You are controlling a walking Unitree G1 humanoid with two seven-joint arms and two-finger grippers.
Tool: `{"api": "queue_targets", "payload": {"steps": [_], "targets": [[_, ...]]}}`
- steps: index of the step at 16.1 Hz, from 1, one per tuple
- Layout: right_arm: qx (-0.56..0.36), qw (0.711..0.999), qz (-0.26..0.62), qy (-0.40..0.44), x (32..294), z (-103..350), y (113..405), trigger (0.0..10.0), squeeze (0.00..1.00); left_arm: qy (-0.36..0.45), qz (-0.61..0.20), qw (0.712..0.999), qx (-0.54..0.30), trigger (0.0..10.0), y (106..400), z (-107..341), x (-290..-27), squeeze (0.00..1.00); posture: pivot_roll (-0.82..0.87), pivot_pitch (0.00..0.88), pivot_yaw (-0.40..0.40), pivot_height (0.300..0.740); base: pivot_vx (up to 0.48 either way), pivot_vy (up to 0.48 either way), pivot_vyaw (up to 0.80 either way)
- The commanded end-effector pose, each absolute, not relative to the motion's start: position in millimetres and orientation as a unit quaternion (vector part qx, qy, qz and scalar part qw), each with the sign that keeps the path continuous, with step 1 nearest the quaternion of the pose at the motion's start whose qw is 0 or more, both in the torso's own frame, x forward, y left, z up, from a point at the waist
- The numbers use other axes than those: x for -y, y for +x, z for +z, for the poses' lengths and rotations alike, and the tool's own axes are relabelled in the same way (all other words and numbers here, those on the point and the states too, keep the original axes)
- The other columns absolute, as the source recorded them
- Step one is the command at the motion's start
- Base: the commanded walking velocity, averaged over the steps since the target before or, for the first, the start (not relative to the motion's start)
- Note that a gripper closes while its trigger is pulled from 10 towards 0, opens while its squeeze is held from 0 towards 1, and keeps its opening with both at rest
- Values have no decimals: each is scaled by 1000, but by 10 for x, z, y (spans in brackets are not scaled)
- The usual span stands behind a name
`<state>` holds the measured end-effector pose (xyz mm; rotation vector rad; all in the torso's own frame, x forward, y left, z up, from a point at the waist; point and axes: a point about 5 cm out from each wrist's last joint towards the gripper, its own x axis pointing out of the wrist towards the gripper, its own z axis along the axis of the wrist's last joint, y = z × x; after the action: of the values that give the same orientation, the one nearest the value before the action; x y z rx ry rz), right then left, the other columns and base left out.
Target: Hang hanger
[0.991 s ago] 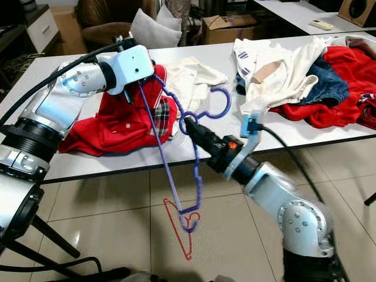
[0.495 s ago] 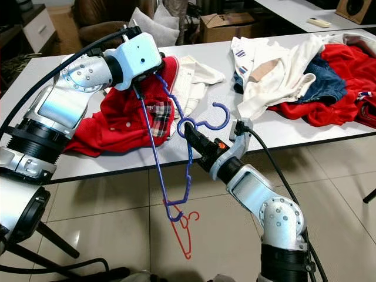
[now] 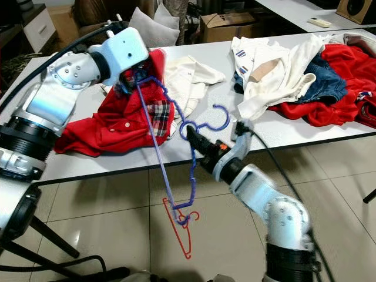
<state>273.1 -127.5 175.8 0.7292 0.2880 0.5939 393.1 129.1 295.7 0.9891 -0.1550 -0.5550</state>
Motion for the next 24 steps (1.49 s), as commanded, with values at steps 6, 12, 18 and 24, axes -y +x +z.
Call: {"api": "queue_targets", "payload": {"steps": [6,12,18,24], "targets": [[-134,934,256,211,1355,1897,2712,0,0,488,-249,832,81,0,3975,3011,-1296,0,-236,0,108,710,0,0,0],[-66,910,292,288,1100,2111,2855,0,0,444,-358,819,66,0,3818,2806,-899,0,-229,0,106,710,0,0,0],[-82,904,203,366,1207,1888,2972,0,0,328,-389,859,55,10000,3725,2870,-842,0,-229,0,111,710,0,0,0],[-86,902,216,365,1235,1803,2941,0,0,249,-453,855,51,10000,3599,2909,-1077,1000,-235,0,112,710,0,0,0]]}}
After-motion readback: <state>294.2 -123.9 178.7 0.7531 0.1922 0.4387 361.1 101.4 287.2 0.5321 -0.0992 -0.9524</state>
